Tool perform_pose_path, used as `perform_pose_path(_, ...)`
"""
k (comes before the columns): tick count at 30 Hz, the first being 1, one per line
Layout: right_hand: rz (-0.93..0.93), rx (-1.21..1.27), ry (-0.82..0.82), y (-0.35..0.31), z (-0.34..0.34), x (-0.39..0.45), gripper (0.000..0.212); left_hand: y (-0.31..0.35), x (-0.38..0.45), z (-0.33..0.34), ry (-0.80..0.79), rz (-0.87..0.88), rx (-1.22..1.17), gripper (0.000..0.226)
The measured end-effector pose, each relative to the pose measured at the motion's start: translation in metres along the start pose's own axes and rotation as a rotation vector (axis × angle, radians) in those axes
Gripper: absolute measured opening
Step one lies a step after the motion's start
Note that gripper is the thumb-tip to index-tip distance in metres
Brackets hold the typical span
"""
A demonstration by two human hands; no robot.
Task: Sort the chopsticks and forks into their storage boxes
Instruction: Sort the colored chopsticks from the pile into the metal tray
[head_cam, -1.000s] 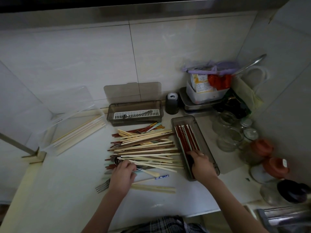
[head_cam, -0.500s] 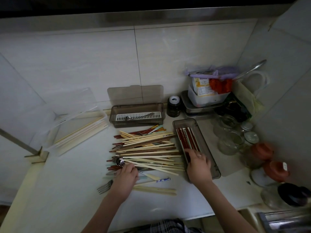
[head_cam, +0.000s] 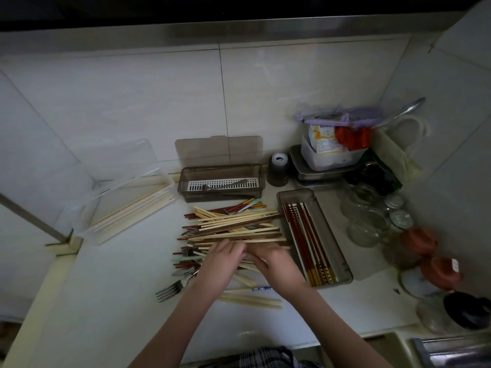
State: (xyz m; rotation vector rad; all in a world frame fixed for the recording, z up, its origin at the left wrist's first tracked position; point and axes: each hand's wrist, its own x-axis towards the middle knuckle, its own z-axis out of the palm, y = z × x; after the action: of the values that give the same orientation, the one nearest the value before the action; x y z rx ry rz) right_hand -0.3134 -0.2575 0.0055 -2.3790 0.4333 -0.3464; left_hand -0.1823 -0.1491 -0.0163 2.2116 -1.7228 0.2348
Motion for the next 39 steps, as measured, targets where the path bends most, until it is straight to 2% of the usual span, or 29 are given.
perform_pose_path(2,0.045,0.055,0.004,0.001,-0.001,0.003,0.023,0.002,0.006,0.0,0.023,-0.004,-0.027,0.012)
perform_pose_path(6,0.126,-0.009,0.116,0.011,-0.018,0.007,0.018,-0.003,0.007,-0.008,0.005,-0.106,-0.13,0.013)
perform_pose_path(8,0.22,-0.032,0.214,0.022,-0.035,0.001,0.018,-0.013,0.004,-0.011,-0.018,-0.289,-0.193,0.018)
perform_pose_path(12,0.491,-0.067,0.434,0.054,-0.06,-0.025,0.019,-0.043,-0.021,-0.006,0.04,-0.652,-0.284,0.025)
perform_pose_path(14,0.613,-0.12,0.418,0.067,-0.06,-0.038,0.021,-0.052,-0.035,-0.001,0.017,-0.697,-0.267,0.021)
perform_pose_path(16,0.658,-0.227,0.254,0.074,-0.053,-0.047,0.025,-0.054,-0.045,0.003,-0.003,-0.706,-0.231,0.014)
perform_pose_path(18,0.65,-0.369,0.087,0.072,-0.044,-0.047,0.037,-0.051,-0.052,0.006,-0.036,-0.698,-0.207,0.014)
perform_pose_path(22,0.689,-0.474,-0.061,0.072,-0.036,-0.035,0.057,-0.049,-0.067,0.014,-0.083,-0.663,-0.244,0.024)
perform_pose_path(24,0.709,-0.41,-0.074,0.078,-0.032,-0.034,0.05,-0.049,-0.072,0.015,-0.074,-0.665,-0.289,0.029)
perform_pose_path(26,0.687,-0.351,0.031,0.08,-0.028,-0.036,0.043,-0.049,-0.076,0.015,-0.093,-0.671,-0.317,0.04)
perform_pose_path(28,0.58,-0.338,0.219,0.073,-0.022,-0.037,0.041,-0.049,-0.08,0.014,-0.102,-0.679,-0.3,0.043)
perform_pose_path(30,0.392,-0.372,0.379,0.06,-0.014,-0.037,0.04,-0.05,-0.084,0.013,-0.095,-0.687,-0.283,0.034)
perform_pose_path(32,0.227,-0.404,0.424,0.046,-0.006,-0.035,0.039,-0.05,-0.087,0.012,-0.088,-0.684,-0.279,0.026)
perform_pose_path(33,0.156,-0.411,0.382,0.039,-0.002,-0.033,0.037,-0.05,-0.088,0.012,-0.08,-0.674,-0.28,0.023)
perform_pose_path(35,0.08,-0.341,0.149,0.025,0.01,-0.027,0.032,-0.053,-0.089,0.013,-0.059,-0.659,-0.281,0.019)
perform_pose_path(37,0.124,-0.183,-0.165,0.017,0.025,-0.023,0.033,-0.055,-0.088,0.011,-0.047,-0.685,-0.286,0.017)
perform_pose_path(39,0.149,-0.091,-0.366,0.012,0.042,-0.023,0.039,-0.058,-0.084,0.009,-0.031,-0.71,-0.259,0.016)
